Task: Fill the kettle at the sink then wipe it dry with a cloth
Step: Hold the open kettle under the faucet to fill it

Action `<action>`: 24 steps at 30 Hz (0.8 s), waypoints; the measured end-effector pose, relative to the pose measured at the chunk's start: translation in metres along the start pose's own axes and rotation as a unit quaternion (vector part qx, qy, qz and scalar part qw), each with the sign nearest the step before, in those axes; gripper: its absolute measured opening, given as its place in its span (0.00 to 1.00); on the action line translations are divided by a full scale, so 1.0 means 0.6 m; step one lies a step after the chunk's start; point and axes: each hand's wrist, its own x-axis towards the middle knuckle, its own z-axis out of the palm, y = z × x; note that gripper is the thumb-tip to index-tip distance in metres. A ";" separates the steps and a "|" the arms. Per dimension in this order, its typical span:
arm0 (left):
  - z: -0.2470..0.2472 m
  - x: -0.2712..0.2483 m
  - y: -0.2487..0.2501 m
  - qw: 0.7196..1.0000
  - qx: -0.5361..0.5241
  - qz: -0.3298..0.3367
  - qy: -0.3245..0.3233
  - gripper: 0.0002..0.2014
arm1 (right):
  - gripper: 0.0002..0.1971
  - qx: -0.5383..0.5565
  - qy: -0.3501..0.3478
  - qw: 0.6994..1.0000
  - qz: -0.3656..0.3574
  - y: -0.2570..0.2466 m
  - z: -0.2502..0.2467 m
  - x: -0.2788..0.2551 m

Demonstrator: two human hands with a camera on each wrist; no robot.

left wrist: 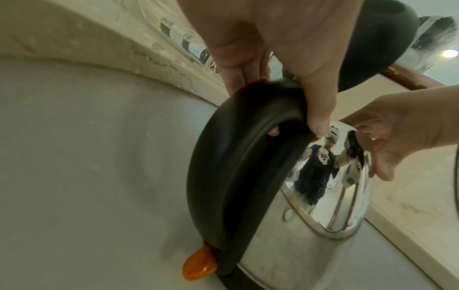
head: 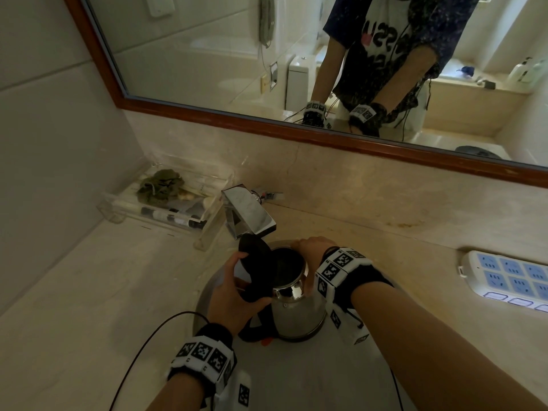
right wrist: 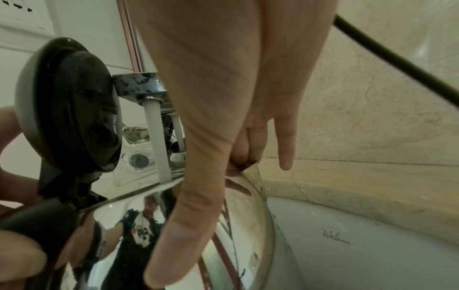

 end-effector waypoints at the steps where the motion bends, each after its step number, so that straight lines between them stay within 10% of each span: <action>1: 0.000 0.000 0.001 1.000 -0.001 0.000 0.000 0.48 | 0.29 0.002 0.002 1.000 0.002 0.001 0.000 0.000; 24: -0.003 0.000 0.012 1.000 0.012 -0.015 -0.012 0.47 | 0.39 0.060 0.021 0.998 -0.013 0.006 0.012 -0.011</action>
